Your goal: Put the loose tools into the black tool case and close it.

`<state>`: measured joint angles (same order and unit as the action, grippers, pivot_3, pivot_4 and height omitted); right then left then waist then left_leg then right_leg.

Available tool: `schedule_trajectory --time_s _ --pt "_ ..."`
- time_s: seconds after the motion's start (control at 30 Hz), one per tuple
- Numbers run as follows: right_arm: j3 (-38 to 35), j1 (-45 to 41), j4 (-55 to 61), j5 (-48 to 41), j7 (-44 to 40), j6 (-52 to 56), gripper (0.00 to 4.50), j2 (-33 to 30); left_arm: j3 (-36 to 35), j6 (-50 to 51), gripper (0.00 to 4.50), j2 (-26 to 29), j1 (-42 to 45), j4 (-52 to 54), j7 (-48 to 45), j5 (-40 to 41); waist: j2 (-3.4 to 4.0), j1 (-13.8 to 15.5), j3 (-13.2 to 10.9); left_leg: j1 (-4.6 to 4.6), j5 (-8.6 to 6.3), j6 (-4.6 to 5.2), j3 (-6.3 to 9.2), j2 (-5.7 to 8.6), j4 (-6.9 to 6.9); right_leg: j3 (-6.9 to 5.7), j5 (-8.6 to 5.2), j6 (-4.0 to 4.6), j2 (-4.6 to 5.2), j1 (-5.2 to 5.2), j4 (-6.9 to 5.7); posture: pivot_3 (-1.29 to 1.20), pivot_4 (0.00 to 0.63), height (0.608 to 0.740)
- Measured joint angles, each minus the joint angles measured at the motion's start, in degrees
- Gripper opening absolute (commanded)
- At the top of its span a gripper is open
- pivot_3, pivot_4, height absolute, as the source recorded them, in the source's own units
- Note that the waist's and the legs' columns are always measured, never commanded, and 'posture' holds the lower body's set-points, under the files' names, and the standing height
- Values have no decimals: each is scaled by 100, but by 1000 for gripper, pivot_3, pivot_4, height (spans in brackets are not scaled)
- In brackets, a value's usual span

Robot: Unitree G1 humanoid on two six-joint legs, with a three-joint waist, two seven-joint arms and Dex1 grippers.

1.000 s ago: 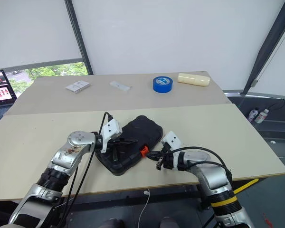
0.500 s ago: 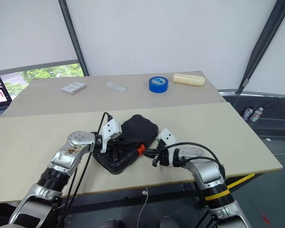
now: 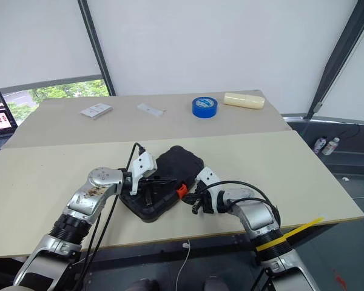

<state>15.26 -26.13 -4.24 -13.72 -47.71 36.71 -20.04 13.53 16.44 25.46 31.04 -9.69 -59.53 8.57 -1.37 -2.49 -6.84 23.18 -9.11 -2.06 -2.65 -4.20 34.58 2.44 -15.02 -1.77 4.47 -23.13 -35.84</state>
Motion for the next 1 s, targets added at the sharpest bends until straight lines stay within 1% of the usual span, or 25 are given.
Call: schedule_trajectory --time_s 0.27,0.5,0.6,0.63,0.73,0.77,0.8,0.87,0.9,0.93,1.0 --pt "-2 -66 65 3 -13 77 0 -47 -10 -1 43 -1 0 17 -9 0 -1 2 -11 5 0 0 3 2 0 0 0 0 0 -4 1 0 150 740" --pt "17 -200 65 5 -41 192 0 -62 -83 -3 43 -17 18 19 -11 5 0 -1 -69 8 0 0 5 4 -3 0 0 0 0 -9 0 0 150 740" --pt "16 -157 240 4 -113 231 0 -262 -137 -3 43 -34 -41 77 -34 70 2 2 -78 13 0 0 5 12 -4 1 0 0 5 -11 1 0 150 740" --pt "-11 -62 470 -13 -210 202 0 -395 -160 -15 43 -31 -103 147 -59 101 3 4 -77 14 0 0 5 16 -5 2 0 0 8 -8 1 0 150 740" --pt "-234 273 1003 -130 -483 -184 0 -758 -290 -251 43 3 -354 293 -122 272 0 1 -69 9 -17 10 5 20 -11 6 1 -1 6 -1 4 0 150 740" --pt "-327 424 1118 -171 -555 -328 289 -866 -369 -376 535 9 -458 341 -142 342 -3 0 -68 7 -24 10 4 20 -19 7 0 0 4 -2 5 0 150 740" --pt "-416 557 1192 -224 -629 -434 592 -951 -468 -463 763 14 -563 389 -157 435 -7 -3 -68 10 -25 13 3 20 -30 9 -2 4 1 6 5 0 150 740" --pt "-649 921 1296 -340 -847 -745 1199 -1191 -792 -749 1545 24 -853 490 -227 749 -19 -13 -80 18 -9 43 5 17 -58 14 -2 -1 -10 -6 4 0 150 740" --pt "-752 1058 1301 -355 -928 -879 1432 -1293 -934 -831 1802 52 -983 530 -277 912 -24 -22 -85 17 -8 50 6 15 -66 16 1 -12 -16 -12 3 0 150 740" --pt "-849 1168 1327 -399 -1016 -1035 1893 -1382 -1049 -905 2279 134 -1098 592 -324 1005 -27 -30 -93 18 -12 54 9 12 -73 17 -3 -10 -23 -16 3 0 150 740" --pt "-1203 1400 1395 -563 -1262 -1412 2632 -1620 -1496 -1043 3139 496 -1443 796 -435 1253 -25 -42 -111 20 -29 59 15 6 -77 26 -16 -5 -39 -23 2 0 150 740"
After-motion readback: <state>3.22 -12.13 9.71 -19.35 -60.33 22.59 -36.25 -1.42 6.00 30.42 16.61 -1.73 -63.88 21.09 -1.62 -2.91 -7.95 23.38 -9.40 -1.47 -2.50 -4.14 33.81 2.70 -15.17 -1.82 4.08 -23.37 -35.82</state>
